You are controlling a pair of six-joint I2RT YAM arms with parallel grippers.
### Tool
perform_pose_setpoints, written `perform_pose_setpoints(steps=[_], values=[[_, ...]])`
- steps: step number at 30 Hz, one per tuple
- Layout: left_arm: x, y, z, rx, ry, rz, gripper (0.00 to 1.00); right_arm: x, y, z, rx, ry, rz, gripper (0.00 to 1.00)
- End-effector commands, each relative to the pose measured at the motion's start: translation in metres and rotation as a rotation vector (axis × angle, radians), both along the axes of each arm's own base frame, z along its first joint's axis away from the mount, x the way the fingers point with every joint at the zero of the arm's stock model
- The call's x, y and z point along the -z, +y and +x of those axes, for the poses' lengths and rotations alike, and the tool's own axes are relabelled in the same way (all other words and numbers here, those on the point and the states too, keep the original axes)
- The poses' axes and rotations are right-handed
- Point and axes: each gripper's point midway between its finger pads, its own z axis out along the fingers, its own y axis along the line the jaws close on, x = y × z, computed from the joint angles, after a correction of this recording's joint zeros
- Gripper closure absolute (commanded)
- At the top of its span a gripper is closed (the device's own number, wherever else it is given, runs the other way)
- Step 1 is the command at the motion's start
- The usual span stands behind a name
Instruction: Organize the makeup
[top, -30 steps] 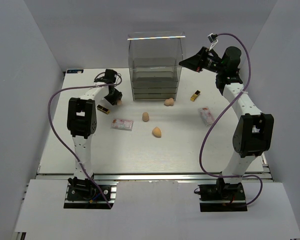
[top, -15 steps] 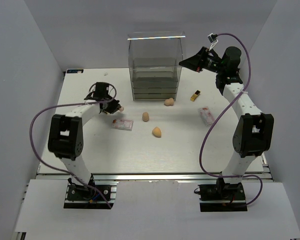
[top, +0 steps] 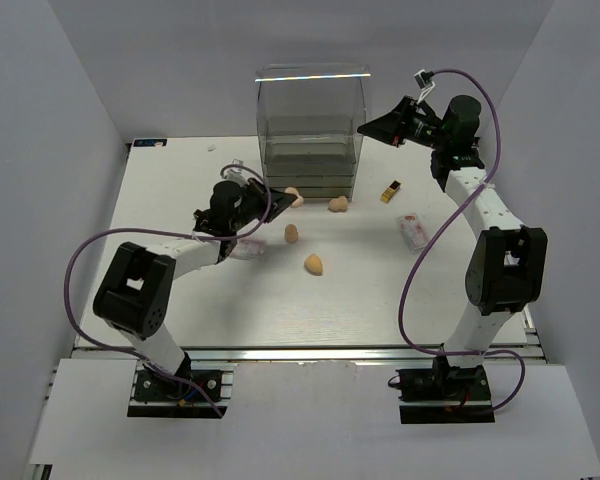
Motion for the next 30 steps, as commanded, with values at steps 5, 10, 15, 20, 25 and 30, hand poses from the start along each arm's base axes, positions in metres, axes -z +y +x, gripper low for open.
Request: perform_pose_setpoints(steps=[5, 10, 15, 20, 25, 30], values=[[-0.097, -0.023, 0.047, -0.045, -0.369, -0.126, 0.88, -0.027, -0.006, -0.003, 0.025, -0.146, 0.005, 0.79], [-0.093, -0.015, 0.074, -0.174, -0.379, -0.124, 0.85, -0.027, -0.006, -0.004, 0.025, -0.146, 0.007, 0.79], [-0.092, -0.002, 0.103, -0.329, -0.343, -0.143, 0.85, -0.026, -0.006, -0.003, 0.024, -0.146, 0.006, 0.79], [-0.088, 0.007, 0.124, -0.442, -0.307, -0.175, 0.85, -0.026, -0.006, -0.004, 0.022, -0.145, 0.008, 0.78], [-0.088, 0.010, 0.142, -0.525, -0.267, -0.181, 0.83, -0.025, -0.006, -0.005, 0.023, -0.142, 0.009, 0.78], [-0.075, 0.010, 0.149, -0.587, -0.204, -0.122, 0.76, -0.025, -0.006, -0.005, 0.022, -0.143, 0.013, 0.78]])
